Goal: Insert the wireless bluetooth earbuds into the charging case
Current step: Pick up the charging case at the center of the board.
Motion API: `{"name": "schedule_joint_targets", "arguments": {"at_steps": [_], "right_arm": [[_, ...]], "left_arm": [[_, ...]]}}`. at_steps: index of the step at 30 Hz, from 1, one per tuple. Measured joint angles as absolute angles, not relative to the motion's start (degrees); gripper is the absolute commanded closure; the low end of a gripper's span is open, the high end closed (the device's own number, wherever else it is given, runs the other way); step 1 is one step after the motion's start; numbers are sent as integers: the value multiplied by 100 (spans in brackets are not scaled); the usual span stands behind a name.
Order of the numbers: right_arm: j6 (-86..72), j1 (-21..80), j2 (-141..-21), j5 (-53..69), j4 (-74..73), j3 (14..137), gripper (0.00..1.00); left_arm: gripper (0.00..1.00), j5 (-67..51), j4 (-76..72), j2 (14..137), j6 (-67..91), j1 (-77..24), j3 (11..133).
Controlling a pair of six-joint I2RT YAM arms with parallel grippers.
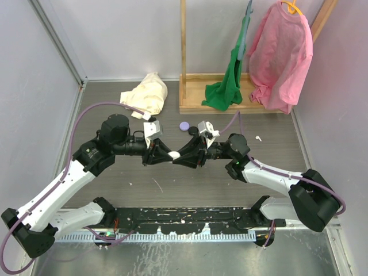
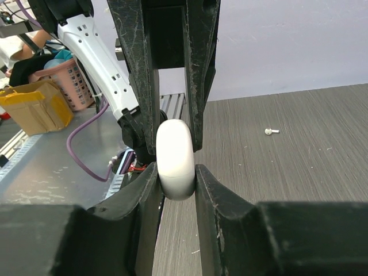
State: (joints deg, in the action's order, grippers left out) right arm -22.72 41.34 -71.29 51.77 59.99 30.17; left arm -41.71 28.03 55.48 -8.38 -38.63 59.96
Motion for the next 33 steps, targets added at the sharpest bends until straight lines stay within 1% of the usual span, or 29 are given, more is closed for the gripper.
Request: {"name": "schedule_joint_targets", "arguments": {"at_steps": [4,9,12,20,24,29,33], "right_arm": [[-2274,4136,-7129,5183,5996,3022,99],[-2287,4139,-7124,5188,5996,3022,99],[-2287,4139,-7124,5190,5996,3022,99],[-2261,4139,-7124,5203,5994,3022,99],[-2174,4125,-7126,5194,5992,3022,99],[-2115,4119,-7126,5181,5992,3022,97],[-2115,4119,-7131,5227,5990,3022,95]], "left_arm": [[55,-4101,2657,5454,-823,-3876,5883],[39,-3911,2593,5369,-845,-3879,5789],[36,-3830,2596,5369,-840,-3879,5760],[38,-3514,2598,5371,-788,-3879,5749],[46,-3409,2596,5371,-657,-3883,5749],[52,-3557,2596,5382,-574,-3887,5749],[67,-3841,2576,5476,-532,-3883,5749]]}}
